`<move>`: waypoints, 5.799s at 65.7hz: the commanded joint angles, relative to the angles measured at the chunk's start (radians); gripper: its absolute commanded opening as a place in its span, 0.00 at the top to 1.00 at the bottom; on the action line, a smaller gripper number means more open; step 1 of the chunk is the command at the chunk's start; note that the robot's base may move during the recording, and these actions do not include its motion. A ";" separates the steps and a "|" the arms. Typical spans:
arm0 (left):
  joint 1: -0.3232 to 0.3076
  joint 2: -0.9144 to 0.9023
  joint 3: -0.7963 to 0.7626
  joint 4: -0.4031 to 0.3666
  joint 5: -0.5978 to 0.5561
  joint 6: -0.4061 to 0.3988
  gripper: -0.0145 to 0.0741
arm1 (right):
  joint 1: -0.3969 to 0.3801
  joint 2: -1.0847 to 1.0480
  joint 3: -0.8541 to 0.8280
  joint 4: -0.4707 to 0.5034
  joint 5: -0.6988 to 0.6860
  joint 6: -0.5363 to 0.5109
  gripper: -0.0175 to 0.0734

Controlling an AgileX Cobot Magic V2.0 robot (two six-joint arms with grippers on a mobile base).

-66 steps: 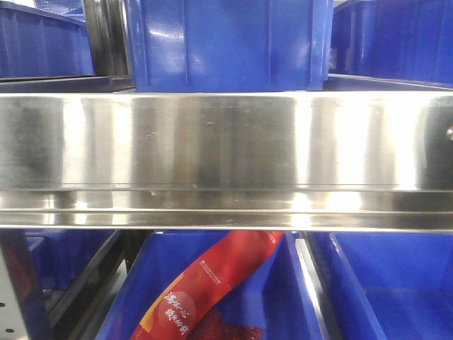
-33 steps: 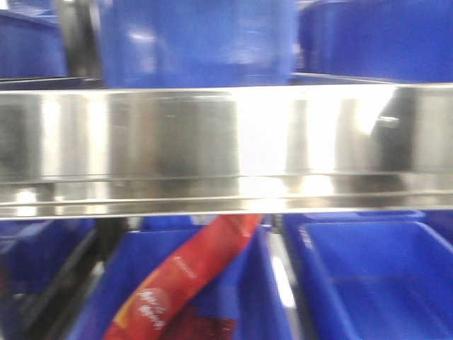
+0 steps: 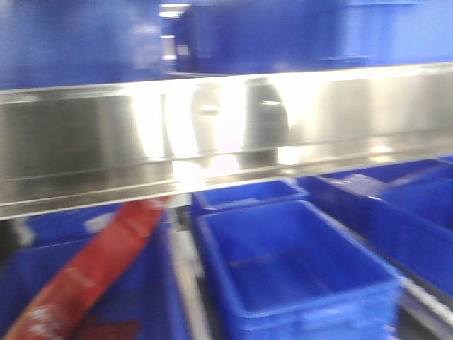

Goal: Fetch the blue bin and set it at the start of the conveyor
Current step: 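Hold the bin with both grippers while the base turns away from the rack, then carry the bin in both grippers while driving toward the red-framed conveyor, then position the held bin above the grey conveyor belt with both grippers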

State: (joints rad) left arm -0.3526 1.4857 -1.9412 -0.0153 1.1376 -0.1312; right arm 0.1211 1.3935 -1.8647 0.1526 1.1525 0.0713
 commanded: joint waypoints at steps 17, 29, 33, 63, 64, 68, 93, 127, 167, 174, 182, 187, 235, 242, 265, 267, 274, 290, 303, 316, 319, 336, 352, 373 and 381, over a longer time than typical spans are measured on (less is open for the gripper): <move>-0.003 -0.019 -0.007 0.002 -0.033 0.015 0.96 | -0.008 -0.009 -0.007 -0.044 -0.038 -0.026 0.97; -0.003 -0.019 -0.007 0.002 -0.033 0.015 0.96 | -0.008 -0.009 -0.007 -0.044 -0.038 -0.026 0.97; -0.003 -0.019 -0.007 0.002 -0.033 0.015 0.96 | -0.008 -0.009 -0.007 -0.044 -0.038 -0.026 0.97; -0.003 -0.019 -0.007 0.002 -0.035 0.015 0.96 | -0.008 -0.009 -0.007 -0.044 -0.038 -0.026 0.97; -0.003 -0.019 -0.007 0.002 -0.035 0.015 0.96 | -0.008 -0.009 -0.007 -0.044 -0.038 -0.026 0.97; -0.003 -0.019 -0.007 0.002 -0.035 0.015 0.96 | -0.008 -0.009 -0.007 -0.044 -0.038 -0.026 0.97; -0.003 -0.019 -0.007 0.002 -0.035 0.015 0.96 | -0.008 -0.009 -0.007 -0.044 -0.038 -0.026 0.97; -0.003 -0.019 -0.007 0.002 -0.035 0.015 0.96 | -0.008 -0.009 -0.007 -0.044 -0.038 -0.026 0.97; -0.003 -0.019 -0.007 0.002 -0.035 0.015 0.96 | -0.008 -0.009 -0.007 -0.044 -0.038 -0.026 0.97; -0.003 -0.019 -0.007 0.002 -0.035 0.015 0.96 | -0.008 -0.009 -0.007 -0.044 -0.038 -0.026 0.97; -0.003 -0.019 -0.007 0.002 -0.035 0.015 0.96 | -0.008 -0.009 -0.007 -0.044 -0.038 -0.026 0.97; -0.003 -0.019 -0.007 0.007 -0.035 0.015 0.96 | -0.008 -0.009 -0.007 -0.044 -0.038 -0.026 0.97; -0.003 -0.019 -0.007 0.044 -0.035 0.015 0.96 | -0.008 -0.009 -0.007 -0.044 -0.039 -0.026 0.97; -0.003 -0.019 -0.007 0.044 -0.035 0.015 0.96 | -0.008 -0.009 -0.007 -0.044 -0.040 -0.026 0.97; -0.003 -0.019 -0.007 0.046 -0.035 0.015 0.96 | -0.008 -0.007 -0.007 -0.044 -0.044 -0.026 0.97; -0.003 -0.019 -0.007 0.046 -0.035 0.015 0.96 | -0.008 -0.007 -0.007 -0.044 -0.044 -0.026 0.97; -0.003 -0.019 -0.007 0.050 -0.035 0.015 0.96 | -0.008 -0.007 -0.007 -0.044 -0.044 -0.026 0.97; -0.003 -0.019 -0.007 0.050 -0.035 0.015 0.96 | -0.008 -0.007 -0.007 -0.044 -0.044 -0.026 0.97; -0.003 -0.019 -0.007 0.050 -0.035 0.015 0.96 | -0.008 -0.007 -0.007 -0.044 -0.044 -0.026 0.97; -0.003 -0.019 -0.007 0.050 -0.035 0.015 0.96 | -0.008 -0.007 -0.007 -0.044 -0.044 -0.026 0.97; -0.003 -0.019 -0.007 0.050 -0.035 0.015 0.96 | -0.008 -0.007 -0.007 -0.044 -0.044 -0.026 0.97; -0.001 -0.019 -0.007 0.102 -0.035 0.015 0.96 | -0.008 -0.007 -0.007 -0.044 -0.044 -0.026 0.97; -0.001 -0.019 -0.007 0.224 -0.035 0.015 0.96 | -0.008 -0.007 -0.007 -0.044 -0.044 -0.026 0.97; -0.001 -0.019 -0.007 0.344 -0.035 0.015 0.96 | -0.008 -0.007 -0.007 -0.044 -0.046 -0.026 0.97; -0.001 -0.019 -0.007 0.352 -0.035 0.015 0.96 | -0.008 -0.007 -0.007 -0.044 -0.049 -0.026 0.97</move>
State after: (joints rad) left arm -0.3713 1.4857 -1.9412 0.1828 1.1067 -0.1312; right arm 0.1248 1.4035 -1.8647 0.2059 1.1309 0.0713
